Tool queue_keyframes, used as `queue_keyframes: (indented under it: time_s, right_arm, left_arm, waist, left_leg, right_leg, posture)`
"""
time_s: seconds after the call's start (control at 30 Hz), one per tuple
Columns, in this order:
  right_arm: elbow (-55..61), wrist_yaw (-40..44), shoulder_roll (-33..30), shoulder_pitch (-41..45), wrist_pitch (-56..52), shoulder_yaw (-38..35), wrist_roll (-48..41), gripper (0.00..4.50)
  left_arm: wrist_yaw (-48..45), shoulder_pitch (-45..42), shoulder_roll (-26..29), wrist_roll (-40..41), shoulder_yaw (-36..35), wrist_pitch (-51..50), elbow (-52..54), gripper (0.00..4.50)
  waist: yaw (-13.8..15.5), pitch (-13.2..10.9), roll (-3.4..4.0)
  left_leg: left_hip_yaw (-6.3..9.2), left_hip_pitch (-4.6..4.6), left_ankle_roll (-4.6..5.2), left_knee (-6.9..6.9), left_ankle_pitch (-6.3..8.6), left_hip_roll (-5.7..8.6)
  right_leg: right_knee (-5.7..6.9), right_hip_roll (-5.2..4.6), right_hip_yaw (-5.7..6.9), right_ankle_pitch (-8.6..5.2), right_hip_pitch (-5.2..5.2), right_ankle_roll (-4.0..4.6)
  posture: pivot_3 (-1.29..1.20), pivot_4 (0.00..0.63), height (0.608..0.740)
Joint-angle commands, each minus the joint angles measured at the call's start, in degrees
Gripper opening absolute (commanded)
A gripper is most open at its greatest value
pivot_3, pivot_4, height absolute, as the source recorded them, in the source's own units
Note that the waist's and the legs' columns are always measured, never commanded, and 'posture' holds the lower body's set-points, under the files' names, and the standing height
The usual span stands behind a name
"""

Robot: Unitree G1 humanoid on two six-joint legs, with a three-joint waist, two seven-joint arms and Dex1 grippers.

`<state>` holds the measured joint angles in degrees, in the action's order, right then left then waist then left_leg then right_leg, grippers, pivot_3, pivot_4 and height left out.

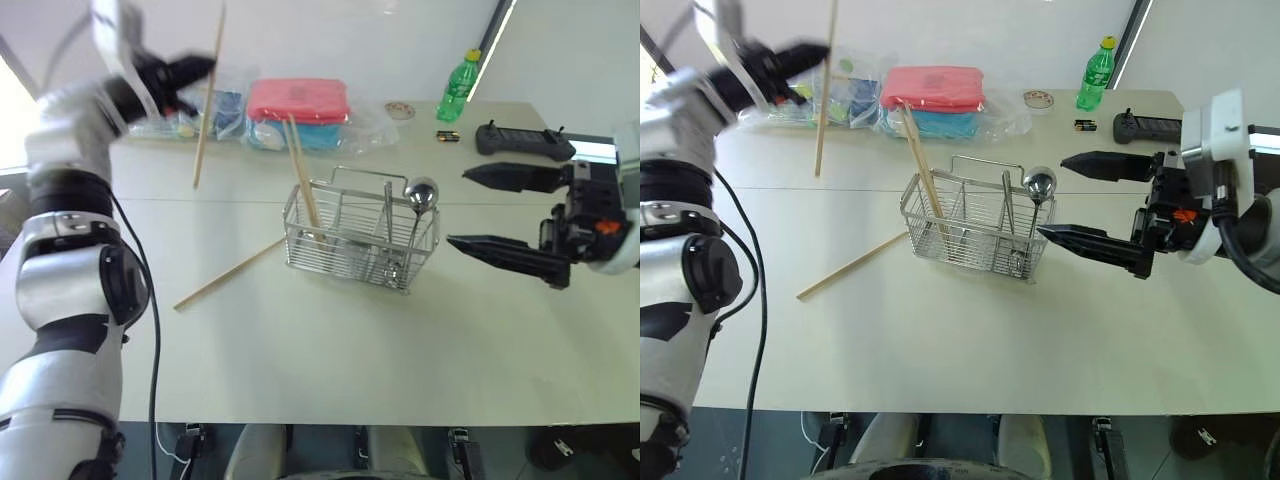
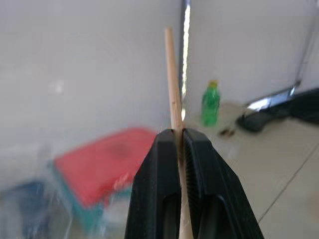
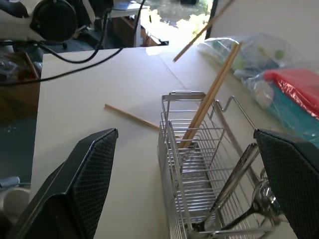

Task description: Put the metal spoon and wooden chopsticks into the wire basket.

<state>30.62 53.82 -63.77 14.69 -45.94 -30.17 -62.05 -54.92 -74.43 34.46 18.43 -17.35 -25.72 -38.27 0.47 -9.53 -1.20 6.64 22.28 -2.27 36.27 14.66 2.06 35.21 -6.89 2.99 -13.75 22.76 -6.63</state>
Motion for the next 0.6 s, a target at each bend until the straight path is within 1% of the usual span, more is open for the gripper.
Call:
queue_keyframes:
  time_s: [0.03, 0.13, 0.2, 0.27, 0.37, 0.47, 0.6]
  right_arm:
    - [-0.45, 2.52, -1.23, -2.10, 0.50, -2.99, 1.47, 4.50]
    - [-0.31, 4.69, -1.24, -4.92, 1.01, -4.00, 2.80, 4.50]
    - [-0.11, 5.44, -1.17, -6.34, 1.20, -4.66, 3.61, 4.50]
    - [-0.03, 6.04, -1.11, -7.20, 1.26, -5.34, 3.99, 4.50]
    - [0.04, 6.26, -1.19, -7.58, 0.89, -6.17, 3.80, 4.50]
    - [0.58, 7.39, -1.56, -8.84, 0.62, -7.20, 4.58, 4.50]
    - [1.22, 8.21, -1.99, -10.66, 0.20, -8.37, 5.36, 4.50]
  left_arm:
    - [5.40, 0.30, -2.86, 7.97, -1.21, -10.15, 17.79, 0.05]
    - [8.69, 2.36, -5.86, 10.30, 1.02, -13.98, 27.58, 0.05]
    - [10.68, 3.16, -7.99, 12.24, 1.64, -15.60, 31.78, 0.05]
    - [13.02, 3.48, -10.52, 14.10, 1.79, -16.67, 34.36, 0.05]
    - [14.90, 5.42, -13.27, 14.58, 3.49, -15.86, 36.59, 0.05]
    - [15.73, 9.91, -15.80, 14.52, 5.47, -14.10, 37.91, 0.05]
    - [17.04, 14.99, -17.57, 13.24, 7.56, -11.42, 38.15, 0.05]
  waist:
    - [0.09, 0.00, 0.01]
    - [0.24, 0.00, 0.02]
    - [0.22, 0.00, 0.02]
    - [0.14, -0.01, 0.00]
    - [0.05, 0.00, 0.03]
    - [0.17, 0.08, 0.16]
    - [0.27, 0.00, 0.05]
  left_leg:
    - [0.00, -0.06, 0.00, 0.00, 0.00, 0.00]
    - [0.01, -0.34, -0.02, 0.04, 0.00, 0.01]
    - [-0.02, -0.62, -0.03, 0.01, -0.01, 0.01]
    - [-0.04, -0.70, -0.05, 0.01, -0.01, -0.01]
    - [-0.09, -0.74, -0.07, 0.02, -0.03, -0.03]
    - [-0.17, -0.79, -0.07, -0.06, -0.03, -0.03]
    - [-0.19, -0.72, -0.06, -0.02, -0.03, -0.01]
  right_leg:
    - [-0.03, -0.01, 0.00, 0.00, -0.06, -0.01]
    - [0.00, -0.01, 0.00, -0.01, -0.31, -0.01]
    - [0.01, -0.01, -0.03, -0.04, -0.54, -0.05]
    - [0.01, 0.01, -0.06, -0.13, -0.59, -0.19]
    - [0.01, 0.03, -0.11, -0.10, -0.58, -0.16]
    - [0.00, 0.03, -0.19, -0.04, -0.58, -0.04]
    - [-0.01, 0.03, -0.22, 0.02, -0.54, 0.05]
  posture:
    - [0.00, 0.150, 0.692]
    - [0.00, 0.150, 0.692]
    - [0.00, 0.150, 0.692]
    - [0.00, 0.150, 0.692]
    - [0.00, 0.150, 0.692]
    - [0.00, 0.150, 0.692]
    - [0.00, 0.150, 0.692]
